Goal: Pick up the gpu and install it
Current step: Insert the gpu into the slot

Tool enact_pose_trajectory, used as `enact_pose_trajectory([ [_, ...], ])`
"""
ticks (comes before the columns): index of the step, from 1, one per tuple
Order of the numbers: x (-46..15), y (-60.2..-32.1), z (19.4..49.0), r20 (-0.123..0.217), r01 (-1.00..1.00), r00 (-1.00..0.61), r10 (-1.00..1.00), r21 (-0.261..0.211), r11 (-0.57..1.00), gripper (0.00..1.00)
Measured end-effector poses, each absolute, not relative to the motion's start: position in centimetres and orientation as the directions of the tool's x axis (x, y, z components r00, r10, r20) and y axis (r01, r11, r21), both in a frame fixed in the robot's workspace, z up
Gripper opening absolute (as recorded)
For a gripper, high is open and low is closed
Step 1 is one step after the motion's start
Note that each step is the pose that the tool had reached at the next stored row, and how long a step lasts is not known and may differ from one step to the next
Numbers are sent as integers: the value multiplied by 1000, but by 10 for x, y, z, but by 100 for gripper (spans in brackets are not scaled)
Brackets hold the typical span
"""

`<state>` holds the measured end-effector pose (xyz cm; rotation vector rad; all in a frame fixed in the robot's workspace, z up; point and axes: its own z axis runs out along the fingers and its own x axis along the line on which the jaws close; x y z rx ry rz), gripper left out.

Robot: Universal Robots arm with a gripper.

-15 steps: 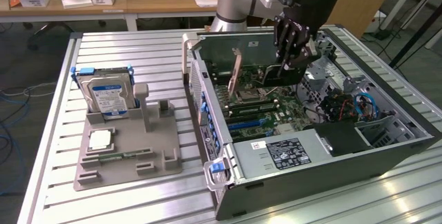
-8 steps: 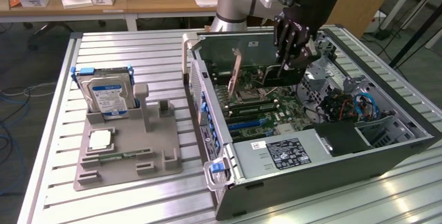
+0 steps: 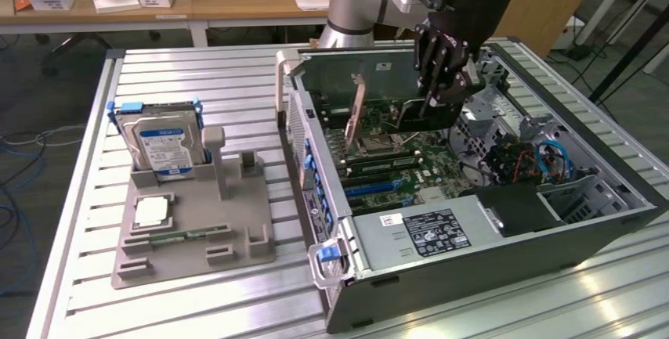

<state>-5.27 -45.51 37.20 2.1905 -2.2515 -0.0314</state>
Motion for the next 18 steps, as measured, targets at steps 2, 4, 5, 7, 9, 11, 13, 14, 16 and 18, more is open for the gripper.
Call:
enact_pose_trajectory([
  [2, -53, -455, 372, -14, -1000, -28, -1000, 14, 27, 26],
  [4, -53, -455, 372, -14, -1000, -28, -1000, 14, 27, 26],
  [5, -53, -455, 372, -14, -1000, -28, -1000, 14, 27, 26],
  [7, -53, -455, 372, -14, -1000, -28, -1000, 14, 27, 26],
  [9, -53, -455, 370, -14, -1000, -28, -1000, 14, 27, 26],
  [11, -53, -455, 367, -14, -1000, -28, -1000, 14, 27, 26],
  [13, -53, -455, 364, -14, -1000, -28, -1000, 14, 27, 26],
  [14, -53, -455, 363, -14, -1000, -28, -1000, 14, 28, 26],
  [16, -53, -455, 361, -14, -1000, -28, -1000, 14, 27, 26],
  [18, -53, -456, 359, -14, -1000, -28, -1000, 14, 27, 26],
])
